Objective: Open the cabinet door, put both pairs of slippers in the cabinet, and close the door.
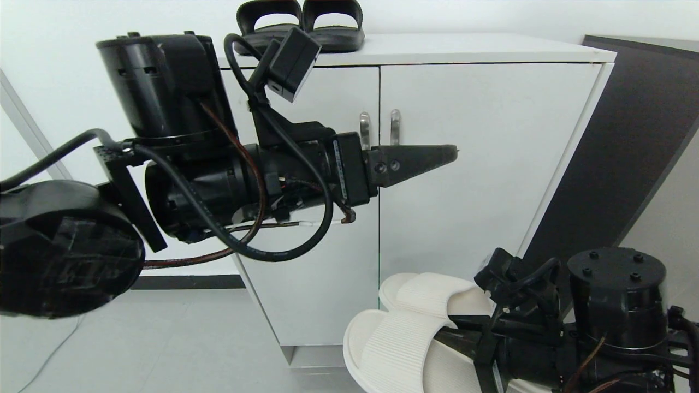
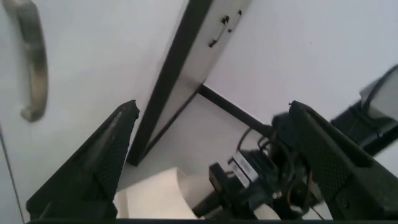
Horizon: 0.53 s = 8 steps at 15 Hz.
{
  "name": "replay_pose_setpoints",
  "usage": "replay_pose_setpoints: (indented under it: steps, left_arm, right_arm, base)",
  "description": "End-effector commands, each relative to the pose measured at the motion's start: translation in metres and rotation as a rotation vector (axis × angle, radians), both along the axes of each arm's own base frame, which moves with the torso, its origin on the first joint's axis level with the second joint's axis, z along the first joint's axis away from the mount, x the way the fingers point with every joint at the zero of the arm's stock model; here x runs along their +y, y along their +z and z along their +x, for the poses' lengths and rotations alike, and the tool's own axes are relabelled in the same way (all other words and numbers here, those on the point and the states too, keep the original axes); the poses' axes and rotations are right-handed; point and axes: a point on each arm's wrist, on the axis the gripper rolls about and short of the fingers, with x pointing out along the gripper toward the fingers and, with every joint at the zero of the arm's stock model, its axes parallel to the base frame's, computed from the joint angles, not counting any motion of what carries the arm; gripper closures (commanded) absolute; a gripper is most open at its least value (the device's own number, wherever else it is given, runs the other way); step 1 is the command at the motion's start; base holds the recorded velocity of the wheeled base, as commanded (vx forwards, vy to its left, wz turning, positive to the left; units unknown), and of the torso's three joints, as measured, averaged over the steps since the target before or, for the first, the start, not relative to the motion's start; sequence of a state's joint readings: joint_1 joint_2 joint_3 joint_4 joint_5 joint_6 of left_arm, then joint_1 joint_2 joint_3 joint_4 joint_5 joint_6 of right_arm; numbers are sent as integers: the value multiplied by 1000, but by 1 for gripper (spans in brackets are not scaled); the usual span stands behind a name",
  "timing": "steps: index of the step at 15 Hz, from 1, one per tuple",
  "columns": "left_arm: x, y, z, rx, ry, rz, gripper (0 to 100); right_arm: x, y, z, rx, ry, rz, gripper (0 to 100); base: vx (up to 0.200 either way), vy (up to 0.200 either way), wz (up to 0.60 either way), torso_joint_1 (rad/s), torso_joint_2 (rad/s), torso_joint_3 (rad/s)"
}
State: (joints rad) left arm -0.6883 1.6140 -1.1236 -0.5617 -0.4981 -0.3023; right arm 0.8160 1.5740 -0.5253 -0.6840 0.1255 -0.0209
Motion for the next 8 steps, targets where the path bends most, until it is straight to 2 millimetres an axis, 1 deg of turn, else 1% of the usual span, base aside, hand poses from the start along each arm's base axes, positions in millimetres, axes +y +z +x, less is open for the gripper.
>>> replay_pose_setpoints:
  steps: [1,3,5,8]
  left_arm:
    - [-9,0,11,5,28,-2,0]
    - [-8,0,12,-7,69,4,0]
    - [-8,-2,15,-44,150,27,0]
    - [-11,-3,19,-47,170,45,0]
  right_arm:
    - [0,-1,0,3,1,-4,100]
    - [1,-2,1,6,1,-7,100]
    - [2,-4,2,11,-1,-13,100]
    - [2,-4,2,10,0,-14,100]
  base:
    - [0,0,0,0,0,0]
    - [0,0,0,0,0,0]
    - [0,0,0,0,0,0]
    - [0,0,0,0,0,0]
